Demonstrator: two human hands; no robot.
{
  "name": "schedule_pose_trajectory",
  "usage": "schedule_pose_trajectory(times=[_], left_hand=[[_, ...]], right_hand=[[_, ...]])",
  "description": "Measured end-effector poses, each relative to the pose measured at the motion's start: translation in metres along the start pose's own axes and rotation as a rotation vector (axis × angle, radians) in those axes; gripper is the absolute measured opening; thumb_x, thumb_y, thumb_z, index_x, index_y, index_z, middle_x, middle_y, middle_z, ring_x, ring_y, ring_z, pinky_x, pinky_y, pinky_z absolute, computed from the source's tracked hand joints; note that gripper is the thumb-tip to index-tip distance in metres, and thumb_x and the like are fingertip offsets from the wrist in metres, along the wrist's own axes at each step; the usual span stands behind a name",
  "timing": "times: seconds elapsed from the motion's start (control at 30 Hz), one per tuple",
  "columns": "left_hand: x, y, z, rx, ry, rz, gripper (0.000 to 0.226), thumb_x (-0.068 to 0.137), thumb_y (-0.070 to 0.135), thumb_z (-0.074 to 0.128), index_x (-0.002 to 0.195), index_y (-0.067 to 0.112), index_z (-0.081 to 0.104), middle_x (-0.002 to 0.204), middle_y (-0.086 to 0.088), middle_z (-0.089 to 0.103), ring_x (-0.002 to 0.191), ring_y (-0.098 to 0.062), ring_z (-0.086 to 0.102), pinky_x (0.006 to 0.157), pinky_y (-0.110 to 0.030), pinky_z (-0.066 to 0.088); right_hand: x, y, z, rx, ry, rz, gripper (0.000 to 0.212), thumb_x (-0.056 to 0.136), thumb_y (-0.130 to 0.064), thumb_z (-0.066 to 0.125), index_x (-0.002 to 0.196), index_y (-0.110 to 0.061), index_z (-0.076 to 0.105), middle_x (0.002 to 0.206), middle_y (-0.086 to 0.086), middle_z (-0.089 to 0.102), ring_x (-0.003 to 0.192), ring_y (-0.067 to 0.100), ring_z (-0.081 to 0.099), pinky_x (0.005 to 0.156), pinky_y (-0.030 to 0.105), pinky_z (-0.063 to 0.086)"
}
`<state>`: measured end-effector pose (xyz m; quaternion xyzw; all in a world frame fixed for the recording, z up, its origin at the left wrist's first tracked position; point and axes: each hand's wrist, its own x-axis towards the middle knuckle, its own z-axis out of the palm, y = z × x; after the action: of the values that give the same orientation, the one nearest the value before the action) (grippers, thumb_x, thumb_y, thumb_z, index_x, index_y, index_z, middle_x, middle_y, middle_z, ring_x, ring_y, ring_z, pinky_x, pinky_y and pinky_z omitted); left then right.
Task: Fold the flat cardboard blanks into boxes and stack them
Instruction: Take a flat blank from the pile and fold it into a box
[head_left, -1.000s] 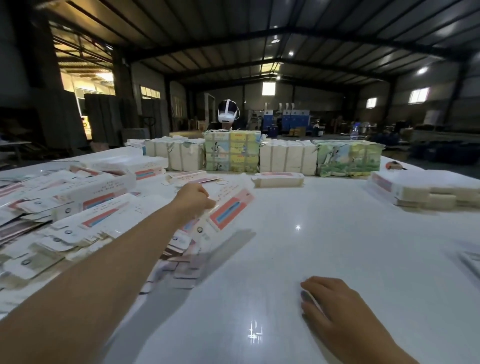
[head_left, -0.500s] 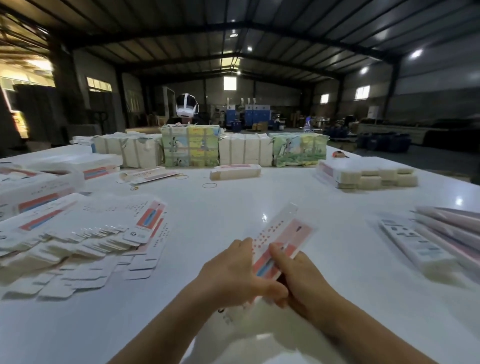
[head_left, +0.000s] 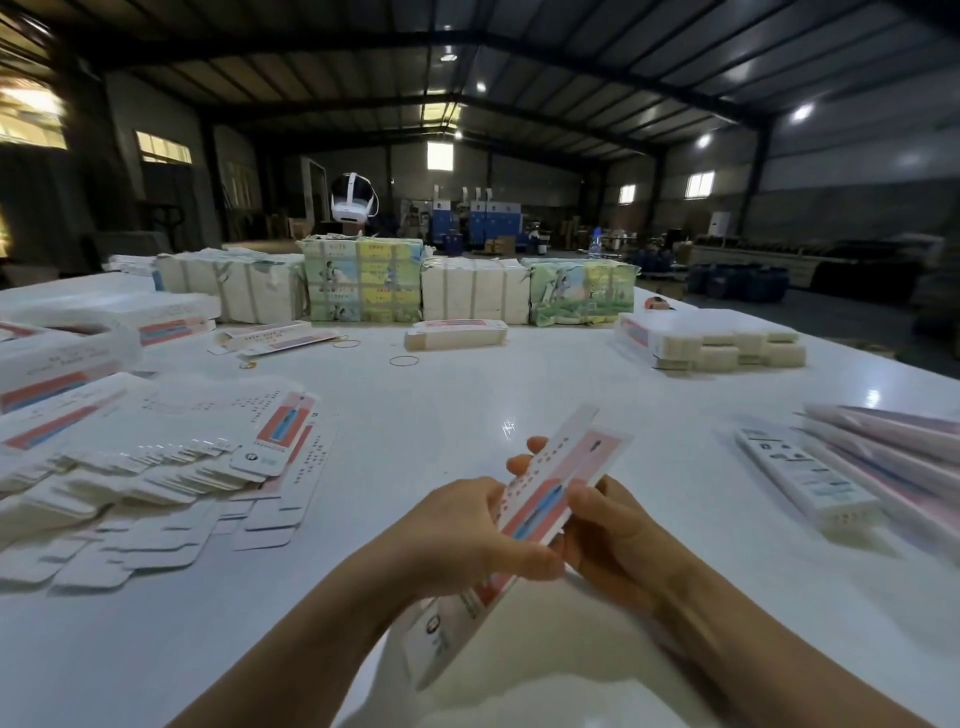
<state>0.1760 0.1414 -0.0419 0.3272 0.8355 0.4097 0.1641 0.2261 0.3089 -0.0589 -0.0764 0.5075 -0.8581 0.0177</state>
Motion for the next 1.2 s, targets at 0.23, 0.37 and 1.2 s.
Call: schedule_pose_trajectory(times=[0.23, 0.37, 1.2], left_hand=[[0.005, 0.001, 0.010, 0.063, 0.156, 0.043, 0.044, 0.067, 0.055, 0.071, 0.101, 0.036, 0.051, 0.091, 0.016, 0.056, 0.077, -0.010, 0.061, 0.055, -0.013, 0.047], [-0.001, -0.006, -0.009, 0.227, 0.209, 0.084, 0.065, 0.062, 0.057, 0.074, 0.114, 0.044, 0.037, 0.102, 0.021, 0.045, 0.088, -0.010, 0.058, 0.064, -0.013, 0.052], [-0.011, -0.006, -0.006, 0.606, 0.346, 0.468, 0.088, 0.065, 0.063, 0.062, 0.140, 0.036, 0.025, 0.110, 0.024, 0.035, 0.097, -0.001, 0.040, 0.076, -0.005, 0.030]], right_hand=[[0.003, 0.000, -0.001, -0.083, 0.023, -0.082, 0.080, 0.051, -0.037, 0.091, 0.119, -0.012, 0.055, 0.107, 0.010, 0.069, 0.102, 0.031, 0.066, 0.080, 0.045, 0.056], [0.002, -0.012, -0.008, 0.045, 0.059, -0.008, 0.080, 0.063, -0.060, 0.076, 0.120, -0.007, 0.060, 0.113, 0.022, 0.063, 0.100, 0.041, 0.063, 0.073, 0.047, 0.058], [-0.010, -0.023, -0.006, -0.171, 0.026, 0.153, 0.053, 0.050, -0.020, 0.092, 0.094, 0.003, 0.073, 0.092, 0.024, 0.066, 0.061, 0.022, 0.065, 0.043, 0.025, 0.054]])
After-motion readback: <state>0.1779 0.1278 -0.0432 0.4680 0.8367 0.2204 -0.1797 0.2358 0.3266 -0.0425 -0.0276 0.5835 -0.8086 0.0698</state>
